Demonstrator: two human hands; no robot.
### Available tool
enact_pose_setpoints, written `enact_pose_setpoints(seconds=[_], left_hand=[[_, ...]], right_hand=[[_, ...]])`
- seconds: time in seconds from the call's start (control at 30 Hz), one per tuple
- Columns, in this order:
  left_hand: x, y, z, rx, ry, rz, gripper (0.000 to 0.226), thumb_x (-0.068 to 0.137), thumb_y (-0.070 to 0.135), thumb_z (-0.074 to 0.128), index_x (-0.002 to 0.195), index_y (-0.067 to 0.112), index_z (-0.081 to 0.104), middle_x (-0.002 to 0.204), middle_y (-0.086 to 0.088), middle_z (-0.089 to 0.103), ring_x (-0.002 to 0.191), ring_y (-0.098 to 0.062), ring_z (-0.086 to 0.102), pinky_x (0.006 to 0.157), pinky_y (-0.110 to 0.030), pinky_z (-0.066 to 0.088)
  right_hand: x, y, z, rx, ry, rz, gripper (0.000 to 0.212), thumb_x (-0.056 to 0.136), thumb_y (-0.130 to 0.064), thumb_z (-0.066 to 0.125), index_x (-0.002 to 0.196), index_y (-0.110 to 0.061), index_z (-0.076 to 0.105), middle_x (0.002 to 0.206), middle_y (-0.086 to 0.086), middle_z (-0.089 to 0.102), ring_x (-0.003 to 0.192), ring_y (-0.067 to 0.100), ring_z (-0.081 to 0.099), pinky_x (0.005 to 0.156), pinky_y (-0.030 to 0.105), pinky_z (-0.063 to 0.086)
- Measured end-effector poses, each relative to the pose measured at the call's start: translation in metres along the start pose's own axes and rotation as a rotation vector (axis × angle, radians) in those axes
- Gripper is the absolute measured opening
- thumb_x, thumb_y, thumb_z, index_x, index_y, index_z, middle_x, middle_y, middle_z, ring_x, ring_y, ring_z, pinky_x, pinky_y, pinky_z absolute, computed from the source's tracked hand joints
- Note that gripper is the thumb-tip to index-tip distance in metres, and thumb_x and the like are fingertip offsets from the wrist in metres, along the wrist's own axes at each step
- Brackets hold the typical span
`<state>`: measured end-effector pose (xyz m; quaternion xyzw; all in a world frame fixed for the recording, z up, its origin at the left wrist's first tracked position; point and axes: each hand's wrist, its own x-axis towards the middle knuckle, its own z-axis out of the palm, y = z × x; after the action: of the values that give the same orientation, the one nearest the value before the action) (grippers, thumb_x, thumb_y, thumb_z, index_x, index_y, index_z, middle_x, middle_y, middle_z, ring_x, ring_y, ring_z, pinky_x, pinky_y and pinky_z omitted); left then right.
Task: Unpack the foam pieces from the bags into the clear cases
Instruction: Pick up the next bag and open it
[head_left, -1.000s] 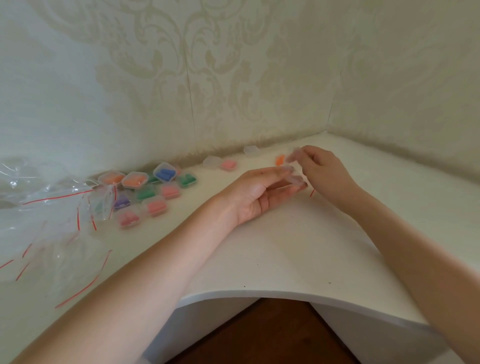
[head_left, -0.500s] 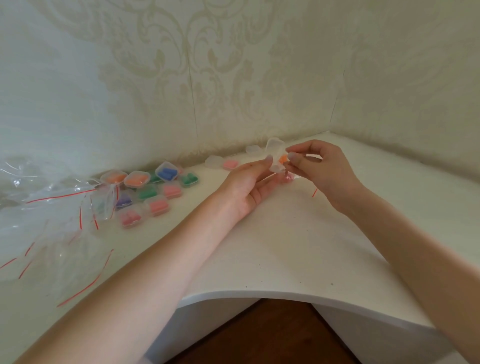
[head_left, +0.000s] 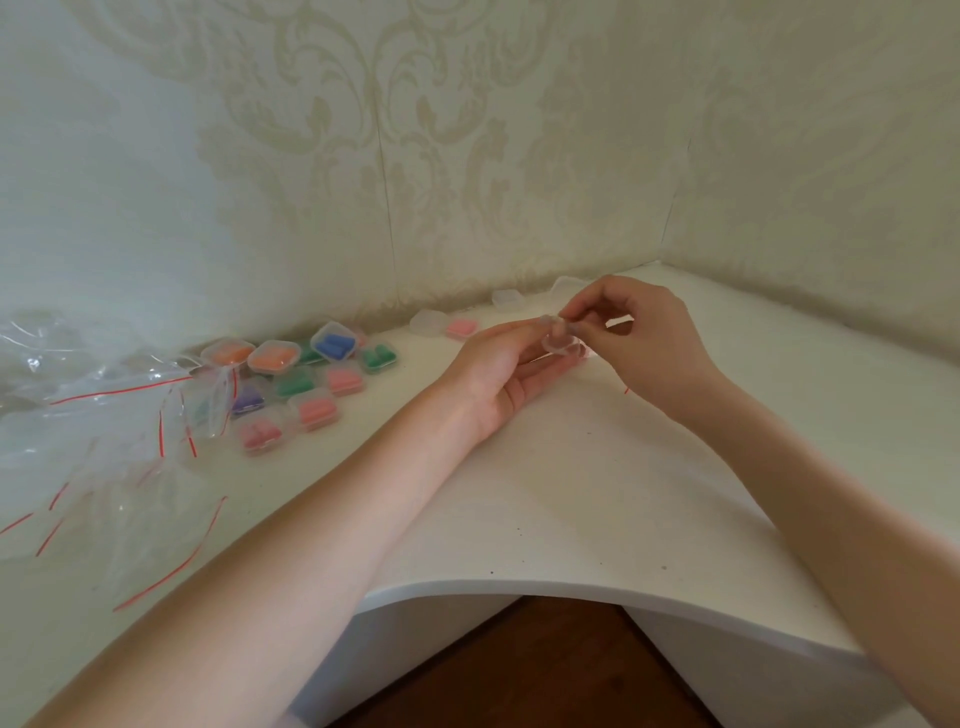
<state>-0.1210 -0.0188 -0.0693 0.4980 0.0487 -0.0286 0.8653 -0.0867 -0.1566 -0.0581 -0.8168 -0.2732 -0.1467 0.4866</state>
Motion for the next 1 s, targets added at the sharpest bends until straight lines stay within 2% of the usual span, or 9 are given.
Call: enact_pose_setpoints(seconds=[0.1, 0.17, 0.3, 0.43, 0.53, 0.67, 0.8, 0.93, 1.0], left_hand=[[0.0006, 0.0008, 0.0007, -0.026, 0.018, -0.024, 0.010, 0.090, 0.004, 0.057, 0.087, -0.003, 0.063, 0.085, -0.019, 0.067, 0.084, -0.029, 0.066, 0.071, -0.023, 0.058], [0.0010, 0.0002, 0.0003, 0.001, -0.005, -0.031, 0.010, 0.090, 0.005, 0.057, 0.091, -0.003, 0.063, 0.085, -0.017, 0.068, 0.082, -0.026, 0.068, 0.070, -0.022, 0.058], [0.0009, -0.0024, -0.0011, 0.081, -0.052, -0.027, 0.011, 0.092, 0.000, 0.052, 0.091, -0.001, 0.062, 0.080, -0.010, 0.067, 0.073, -0.017, 0.071, 0.069, -0.019, 0.057], [0.0010, -0.0018, -0.0007, 0.020, -0.016, -0.034, 0.016, 0.092, -0.002, 0.050, 0.083, -0.002, 0.063, 0.073, -0.013, 0.067, 0.072, -0.023, 0.071, 0.069, -0.023, 0.058], [0.0007, -0.0011, 0.0003, -0.029, 0.028, -0.062, 0.012, 0.093, -0.002, 0.050, 0.087, -0.005, 0.060, 0.078, -0.018, 0.063, 0.076, -0.029, 0.069, 0.075, -0.029, 0.057], [0.0001, 0.0007, 0.0012, -0.041, 0.031, -0.083, 0.014, 0.094, -0.002, 0.045, 0.092, -0.007, 0.058, 0.093, -0.023, 0.061, 0.087, -0.033, 0.066, 0.079, -0.032, 0.056], [-0.0011, 0.0015, 0.0024, -0.023, 0.049, -0.084, 0.013, 0.093, -0.002, 0.048, 0.087, -0.004, 0.060, 0.076, -0.017, 0.064, 0.071, -0.027, 0.070, 0.070, -0.027, 0.058], [-0.0041, 0.0029, 0.0032, 0.004, 0.047, -0.092, 0.017, 0.093, -0.001, 0.047, 0.086, -0.004, 0.061, 0.067, -0.013, 0.067, 0.062, -0.022, 0.070, 0.062, -0.024, 0.059], [-0.0057, 0.0039, 0.0042, -0.001, 0.063, -0.098, 0.020, 0.094, -0.002, 0.045, 0.082, -0.003, 0.061, 0.063, -0.013, 0.068, 0.059, -0.021, 0.070, 0.060, -0.025, 0.059]], right_hand=[[0.0016, 0.0010, -0.0049, -0.060, -0.036, -0.034, 0.011, 0.080, -0.006, 0.068, 0.084, -0.016, 0.068, 0.068, -0.009, 0.058, 0.069, 0.005, 0.054, 0.065, 0.014, 0.042], [0.0005, -0.0001, -0.0051, -0.093, -0.059, -0.063, 0.017, 0.079, -0.002, 0.066, 0.088, -0.017, 0.067, 0.073, -0.007, 0.064, 0.074, 0.008, 0.058, 0.067, 0.016, 0.043], [-0.0029, -0.0010, -0.0026, -0.065, -0.095, -0.044, 0.025, 0.082, 0.002, 0.061, 0.099, -0.016, 0.063, 0.086, -0.011, 0.071, 0.081, 0.000, 0.061, 0.053, 0.005, 0.040], [-0.0020, -0.0004, -0.0020, -0.033, -0.019, -0.083, 0.014, 0.085, -0.010, 0.066, 0.096, -0.017, 0.063, 0.091, -0.013, 0.072, 0.084, -0.002, 0.063, 0.075, 0.015, 0.045], [0.0013, -0.0005, -0.0048, 0.116, 0.057, -0.024, 0.008, 0.082, -0.010, 0.070, 0.087, -0.015, 0.067, 0.086, -0.009, 0.071, 0.077, 0.007, 0.063, 0.072, 0.017, 0.045], [0.0029, -0.0007, -0.0053, 0.107, 0.059, -0.012, 0.018, 0.077, -0.008, 0.074, 0.078, -0.025, 0.069, 0.095, 0.001, 0.067, 0.077, 0.013, 0.066, 0.073, 0.020, 0.050], [-0.0007, -0.0040, -0.0028, 0.080, 0.014, -0.037, 0.019, 0.080, -0.003, 0.070, 0.086, -0.021, 0.070, 0.085, -0.005, 0.069, 0.084, 0.005, 0.065, 0.075, 0.015, 0.051], [-0.0048, -0.0063, -0.0009, -0.059, -0.039, -0.095, 0.017, 0.084, -0.005, 0.065, 0.092, -0.018, 0.073, 0.080, -0.019, 0.064, 0.080, -0.003, 0.059, 0.062, 0.010, 0.045], [-0.0046, -0.0039, -0.0001, -0.125, -0.057, -0.132, 0.021, 0.083, 0.001, 0.063, 0.088, -0.016, 0.074, 0.083, -0.014, 0.068, 0.083, 0.003, 0.062, 0.076, 0.019, 0.049]])
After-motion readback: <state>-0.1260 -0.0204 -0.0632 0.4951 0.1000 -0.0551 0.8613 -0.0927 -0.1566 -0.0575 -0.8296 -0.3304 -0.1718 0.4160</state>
